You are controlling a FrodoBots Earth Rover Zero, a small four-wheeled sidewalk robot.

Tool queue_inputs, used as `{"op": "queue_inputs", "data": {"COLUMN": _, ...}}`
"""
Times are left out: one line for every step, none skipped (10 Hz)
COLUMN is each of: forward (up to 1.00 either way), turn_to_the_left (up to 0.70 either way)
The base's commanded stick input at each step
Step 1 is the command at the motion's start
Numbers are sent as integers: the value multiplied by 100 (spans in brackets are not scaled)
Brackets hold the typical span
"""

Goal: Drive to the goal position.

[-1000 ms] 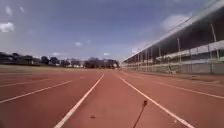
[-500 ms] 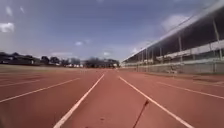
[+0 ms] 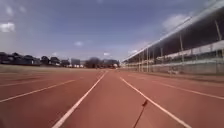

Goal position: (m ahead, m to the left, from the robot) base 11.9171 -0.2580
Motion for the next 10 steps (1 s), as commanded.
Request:
{"op": "queue_inputs", "data": {"forward": 70, "turn_to_the_left": 0}}
{"op": "queue_inputs", "data": {"forward": 70, "turn_to_the_left": -6}}
{"op": "queue_inputs", "data": {"forward": 70, "turn_to_the_left": -12}}
{"op": "queue_inputs", "data": {"forward": 70, "turn_to_the_left": -28}}
{"op": "queue_inputs", "data": {"forward": 70, "turn_to_the_left": -22}}
{"op": "queue_inputs", "data": {"forward": 70, "turn_to_the_left": 0}}
{"op": "queue_inputs", "data": {"forward": 70, "turn_to_the_left": 0}}
{"op": "queue_inputs", "data": {"forward": 70, "turn_to_the_left": 0}}
{"op": "queue_inputs", "data": {"forward": 70, "turn_to_the_left": 0}}
{"op": "queue_inputs", "data": {"forward": 70, "turn_to_the_left": 0}}
